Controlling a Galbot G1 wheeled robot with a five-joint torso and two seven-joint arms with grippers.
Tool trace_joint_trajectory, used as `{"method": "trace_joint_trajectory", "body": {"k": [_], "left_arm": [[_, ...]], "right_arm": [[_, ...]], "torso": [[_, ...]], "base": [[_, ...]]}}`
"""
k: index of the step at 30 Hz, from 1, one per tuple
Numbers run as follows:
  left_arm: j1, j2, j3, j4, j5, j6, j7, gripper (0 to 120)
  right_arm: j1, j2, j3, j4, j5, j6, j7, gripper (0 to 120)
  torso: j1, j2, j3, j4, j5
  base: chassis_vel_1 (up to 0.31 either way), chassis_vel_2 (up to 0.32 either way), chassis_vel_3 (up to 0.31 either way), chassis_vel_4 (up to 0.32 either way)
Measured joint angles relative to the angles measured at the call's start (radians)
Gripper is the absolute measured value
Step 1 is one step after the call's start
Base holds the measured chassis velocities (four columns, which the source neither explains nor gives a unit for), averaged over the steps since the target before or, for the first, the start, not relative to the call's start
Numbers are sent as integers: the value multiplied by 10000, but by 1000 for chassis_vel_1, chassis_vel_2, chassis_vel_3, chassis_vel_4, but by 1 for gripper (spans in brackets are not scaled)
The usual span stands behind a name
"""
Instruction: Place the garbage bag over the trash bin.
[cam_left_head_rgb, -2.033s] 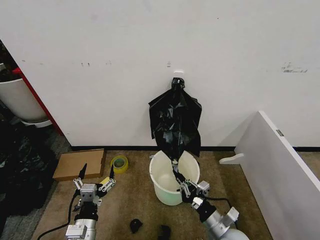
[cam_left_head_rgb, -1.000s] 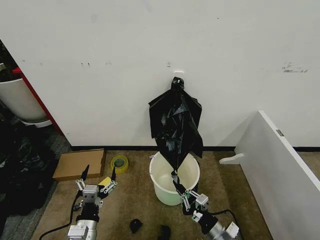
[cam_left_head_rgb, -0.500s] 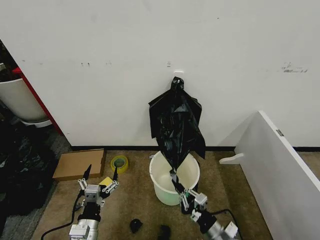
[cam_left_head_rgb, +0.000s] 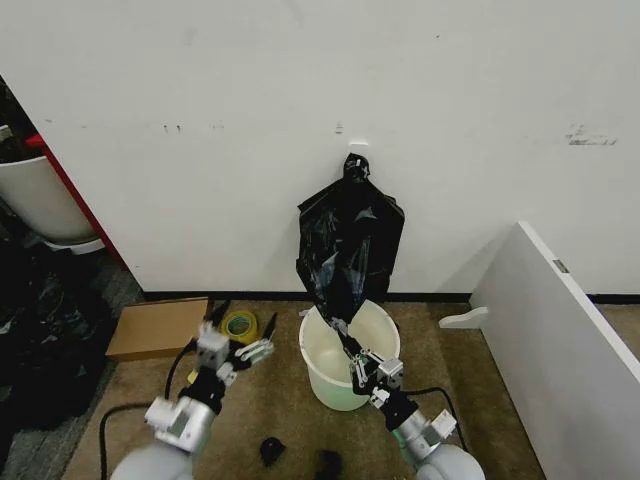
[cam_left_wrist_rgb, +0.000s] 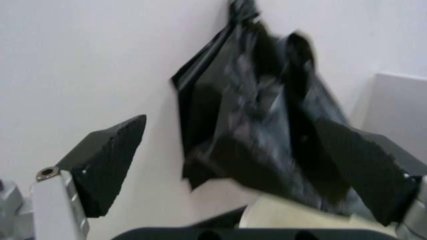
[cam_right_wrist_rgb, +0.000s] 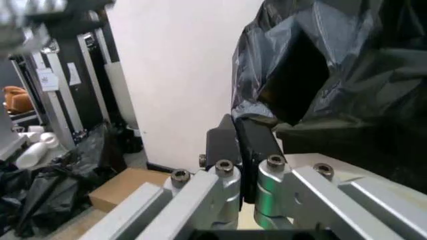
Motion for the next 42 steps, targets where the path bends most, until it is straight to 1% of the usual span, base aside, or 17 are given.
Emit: {"method": "trace_joint_trajectory", "body": {"k": [3,4,8,9,11,14,15,16,19,21,23,24,27,33,37,39,42], "left_arm": [[-1430,622,1065,257,-832,380,-81,99],[-1430,622,1065,257,-832,380,-81,99],[-3251,1015,2462,689,-1567,755,-234,98],[-3251,1015,2462,689,-1567,755,-234,98],[-3858,1104,2834,824,-1765,894,-312,98],[-5734,1357,4067,1266,-1977,1516,-728,97],[-6174,1410,4392,1333,-2042,1740,-860,97],[-6174,1410,4392,1333,-2042,1740,-860,97],[-7823,1362,5889,1647,-2368,2352,-1069,97],[-8306,1277,6351,1775,-2378,2701,-1063,97],[-8501,1251,6525,1818,-2388,2892,-1036,97],[-8730,1231,6733,1844,-2394,3222,-1025,97],[-8899,1221,6899,1841,-2266,3734,-1175,97],[-8949,1203,6955,1876,-1783,4173,-1290,97],[-9050,1086,7021,2009,-1750,4435,-1363,96],[-9185,938,7117,2158,-1814,4580,-1390,93],[-9423,773,7324,2396,-1838,4633,-1365,82]], "right_arm": [[-25,52,92,14,-90,27,0,0],[-25,52,92,14,-90,27,0,0],[-32,133,161,12,-181,75,-2,0],[-32,133,161,12,-181,75,-2,0],[-28,161,174,11,-201,80,-2,0],[23,258,216,-43,-262,96,-5,0],[33,279,227,-71,-265,100,-5,0],[33,279,227,-71,-265,100,-5,0],[72,408,244,-169,-304,168,-17,0],[77,462,245,-196,-317,185,-17,0],[76,488,246,-219,-329,190,-17,0],[75,510,248,-229,-346,199,-16,0],[65,530,292,-244,-353,207,-13,0],[53,510,364,-312,-334,247,-11,0],[33,506,370,-312,-329,252,-11,0],[9,512,370,-288,-328,252,-11,0],[-23,512,367,-199,-327,252,-11,0]], "torso": [[0,0,0,2,-1],[0,0,0,2,-1],[-1,0,0,0,-2],[-1,0,0,0,-2],[0,0,0,0,-1],[0,0,0,0,0],[0,0,0,2,0],[0,0,0,2,0],[0,0,-1,1,1],[0,0,-1,0,0],[0,-1,0,0,-1],[0,0,-1,1,1],[0,0,-1,2,0],[0,0,-1,3,1],[0,0,-1,3,0],[0,0,-1,3,1],[0,1,-1,2,0]], "base": [[0,0,0,0],[0,0,0,0],[0,0,0,0],[0,0,0,0],[0,0,0,0],[0,0,0,0],[0,0,0,0],[0,0,0,0],[0,0,0,0],[0,0,0,0],[0,0,0,0],[0,0,0,0],[0,0,0,0],[0,0,0,0],[0,0,0,0],[0,0,0,0],[0,0,0,0]]}}
